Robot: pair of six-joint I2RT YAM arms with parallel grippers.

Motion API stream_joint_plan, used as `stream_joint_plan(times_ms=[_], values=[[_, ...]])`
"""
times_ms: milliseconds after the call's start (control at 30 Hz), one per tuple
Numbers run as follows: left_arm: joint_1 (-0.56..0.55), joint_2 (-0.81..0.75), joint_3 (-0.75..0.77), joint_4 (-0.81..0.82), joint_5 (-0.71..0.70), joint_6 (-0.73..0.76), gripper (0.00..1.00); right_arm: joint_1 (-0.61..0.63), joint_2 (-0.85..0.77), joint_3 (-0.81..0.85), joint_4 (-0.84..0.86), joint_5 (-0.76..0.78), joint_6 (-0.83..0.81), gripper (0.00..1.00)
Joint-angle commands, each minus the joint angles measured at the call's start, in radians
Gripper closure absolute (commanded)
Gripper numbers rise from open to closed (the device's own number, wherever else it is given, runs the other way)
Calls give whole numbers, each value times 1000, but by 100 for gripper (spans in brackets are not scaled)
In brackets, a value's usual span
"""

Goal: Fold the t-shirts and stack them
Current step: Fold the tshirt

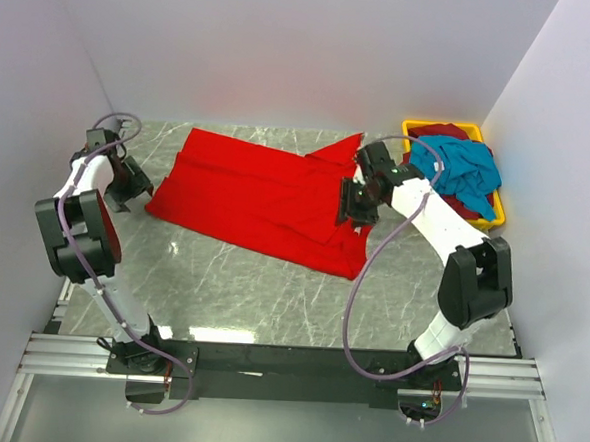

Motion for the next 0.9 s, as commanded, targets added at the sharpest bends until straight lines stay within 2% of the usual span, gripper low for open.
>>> stream_joint_plan(times_ms=[0, 300, 500, 867], values=[[-34, -74, 52, 3, -24, -16, 26, 23, 54, 66, 64, -34, -3, 48], [-169, 7, 139, 12, 20, -39, 25, 59, 216, 123, 150, -41, -4, 48], [-174, 71, 106, 38, 102, -64, 26, 66, 286, 132, 170, -13, 14, 48], [-174, 67, 29, 58, 109, -53, 26, 92, 286, 77, 162, 19, 28, 48]])
